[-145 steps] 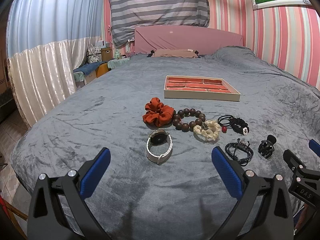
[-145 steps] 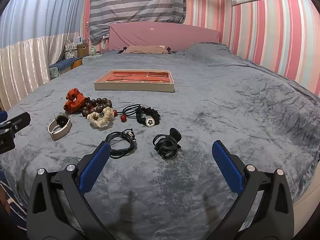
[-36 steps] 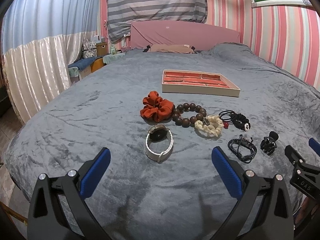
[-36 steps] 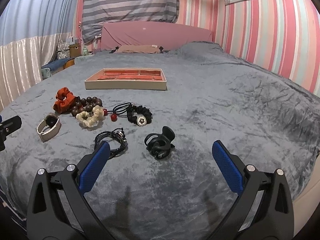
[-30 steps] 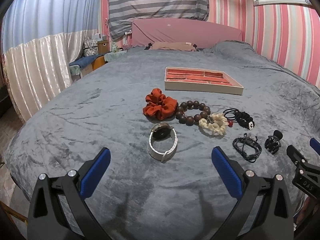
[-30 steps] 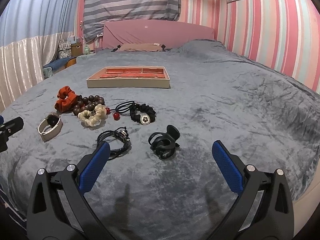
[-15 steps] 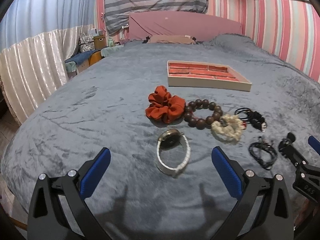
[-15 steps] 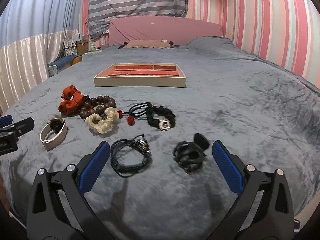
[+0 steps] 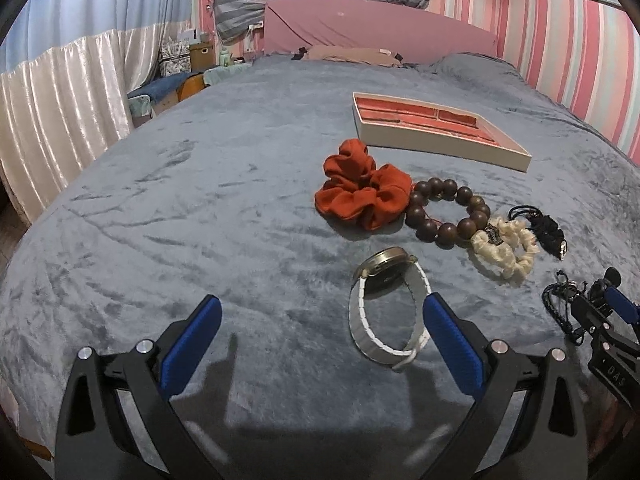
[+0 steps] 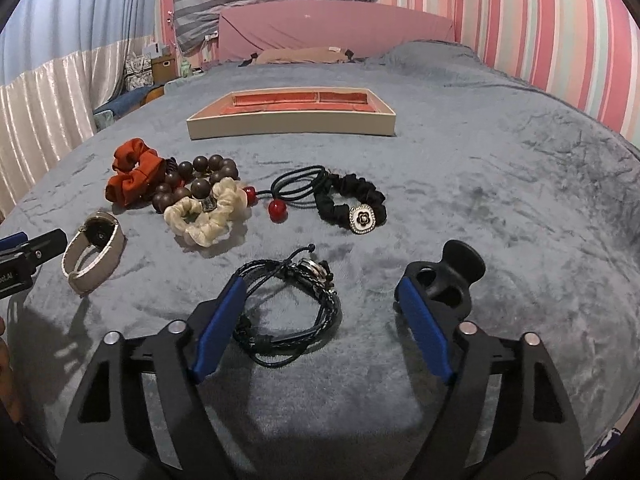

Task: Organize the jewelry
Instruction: 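Grasp the white-band watch with the left tool while the right tool grasps the black braided bracelet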

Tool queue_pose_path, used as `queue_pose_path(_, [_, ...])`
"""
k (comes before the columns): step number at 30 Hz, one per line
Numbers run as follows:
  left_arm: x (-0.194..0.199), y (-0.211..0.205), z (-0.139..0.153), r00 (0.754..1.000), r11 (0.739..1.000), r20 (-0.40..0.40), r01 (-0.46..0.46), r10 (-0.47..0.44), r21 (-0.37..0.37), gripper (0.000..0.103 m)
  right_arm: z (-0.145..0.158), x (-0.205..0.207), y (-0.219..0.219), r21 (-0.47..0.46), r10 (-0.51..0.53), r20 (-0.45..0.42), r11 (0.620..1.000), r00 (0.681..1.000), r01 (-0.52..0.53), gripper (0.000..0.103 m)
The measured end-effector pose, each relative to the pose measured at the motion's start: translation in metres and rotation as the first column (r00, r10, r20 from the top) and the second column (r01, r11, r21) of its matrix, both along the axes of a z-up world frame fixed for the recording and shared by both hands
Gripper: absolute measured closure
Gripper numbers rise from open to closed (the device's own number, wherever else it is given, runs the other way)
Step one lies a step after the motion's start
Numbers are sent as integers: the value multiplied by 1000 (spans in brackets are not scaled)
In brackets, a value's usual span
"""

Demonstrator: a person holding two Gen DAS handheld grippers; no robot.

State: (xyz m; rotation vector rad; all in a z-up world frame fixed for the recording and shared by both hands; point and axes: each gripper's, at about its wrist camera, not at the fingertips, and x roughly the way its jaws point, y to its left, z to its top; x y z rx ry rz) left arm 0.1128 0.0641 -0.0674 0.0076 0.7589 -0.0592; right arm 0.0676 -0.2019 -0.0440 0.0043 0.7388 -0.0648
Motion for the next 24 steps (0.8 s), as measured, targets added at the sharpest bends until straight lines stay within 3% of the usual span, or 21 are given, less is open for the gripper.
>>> queue_pose_path(8, [13,-4,-15,999,1000,-48,15,-15,15,7,-13,10,-5,29,-2,-59,1000,998,4,47])
queue_pose_path(12, [23,-4,-26,994,1000,-105,30,-30,2,30,-16,13,-3,33,7,-68,999,998,-5,54])
queue_pose_path(16, [29,-4,-28,993,999,-111,43,-44,-9,33,-17,18,-2,30,17,-72,999,997,-15,60])
queue_pose_path(21, [29,-9,-29,991,997,-102,82,-82,-7,56,-18,23,-1,44,38,-76,998,996,-35,76])
queue_pose_path(24, [30,-10,-30,988,994,-108,105,-108,-32,71,-19,23,0,52,51,-77,998,996,-47,80])
